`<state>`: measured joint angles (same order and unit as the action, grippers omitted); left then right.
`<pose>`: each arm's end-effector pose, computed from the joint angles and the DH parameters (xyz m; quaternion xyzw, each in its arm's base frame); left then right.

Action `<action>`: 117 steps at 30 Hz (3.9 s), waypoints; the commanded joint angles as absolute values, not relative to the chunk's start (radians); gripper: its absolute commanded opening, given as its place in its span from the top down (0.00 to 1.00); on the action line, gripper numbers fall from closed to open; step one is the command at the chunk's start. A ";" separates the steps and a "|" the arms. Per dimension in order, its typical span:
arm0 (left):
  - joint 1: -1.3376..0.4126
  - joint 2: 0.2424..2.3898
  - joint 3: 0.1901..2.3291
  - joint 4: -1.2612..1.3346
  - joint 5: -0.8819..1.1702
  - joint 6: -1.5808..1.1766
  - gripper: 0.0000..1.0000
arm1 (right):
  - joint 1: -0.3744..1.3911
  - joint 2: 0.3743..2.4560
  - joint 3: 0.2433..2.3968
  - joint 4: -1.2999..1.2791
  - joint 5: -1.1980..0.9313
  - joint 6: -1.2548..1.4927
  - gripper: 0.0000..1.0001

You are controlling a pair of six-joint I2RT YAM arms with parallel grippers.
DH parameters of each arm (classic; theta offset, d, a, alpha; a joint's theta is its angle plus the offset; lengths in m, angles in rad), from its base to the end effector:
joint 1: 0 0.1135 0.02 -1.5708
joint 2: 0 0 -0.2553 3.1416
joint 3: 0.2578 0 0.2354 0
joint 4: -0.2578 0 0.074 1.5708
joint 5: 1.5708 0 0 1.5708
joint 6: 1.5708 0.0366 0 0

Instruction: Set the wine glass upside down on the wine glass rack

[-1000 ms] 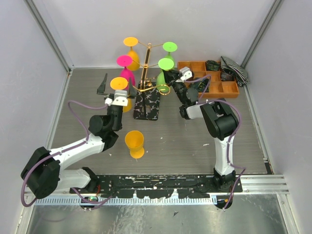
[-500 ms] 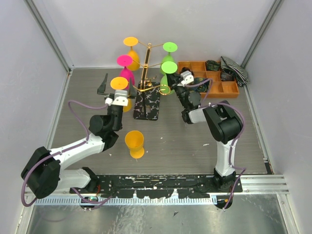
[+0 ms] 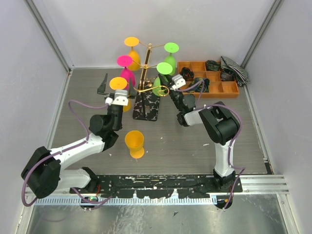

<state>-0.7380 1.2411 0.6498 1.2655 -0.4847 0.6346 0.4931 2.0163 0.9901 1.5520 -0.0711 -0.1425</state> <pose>0.1912 -0.1508 0.3444 0.0993 0.4625 0.0587 0.8791 0.3466 0.1892 0.2357 -0.1851 0.4641 0.1685 0.8497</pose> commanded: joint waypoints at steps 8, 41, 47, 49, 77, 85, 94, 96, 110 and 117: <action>-0.734 1.246 0.672 1.286 -0.485 0.619 0.01 | 0.515 1.953 0.872 1.697 -0.053 -0.234 0.59; -0.755 0.854 0.770 0.121 -0.466 0.160 0.03 | 0.496 1.138 0.603 0.690 0.060 -0.009 0.55; -0.756 0.836 0.795 -0.175 -0.359 -0.032 0.02 | 0.523 0.933 0.718 0.275 0.087 0.154 0.52; -0.759 0.824 0.775 -0.218 -0.299 -0.084 0.01 | 0.525 0.904 0.780 0.109 0.096 0.215 0.52; -0.980 1.015 0.791 -0.547 -0.482 -0.190 0.17 | 0.534 0.589 0.777 -0.359 0.248 0.346 0.51; -0.979 0.986 0.787 -0.540 -0.504 -0.195 0.62 | 0.534 0.594 0.772 -0.359 0.256 0.342 0.51; -0.979 0.887 0.782 -0.539 -0.481 -0.202 0.66 | 0.534 0.625 0.759 -0.336 0.232 0.353 0.51; -0.980 0.879 0.779 -0.541 -0.476 -0.200 0.66 | 0.534 0.630 0.758 -0.333 0.228 0.354 0.51; -0.979 0.911 0.780 -0.534 -0.458 -0.191 0.96 | 0.534 0.617 0.754 -0.339 0.228 0.354 0.51; -0.982 0.825 0.813 -0.503 -0.443 -0.219 1.00 | 0.534 0.611 0.752 -0.341 0.184 0.363 0.51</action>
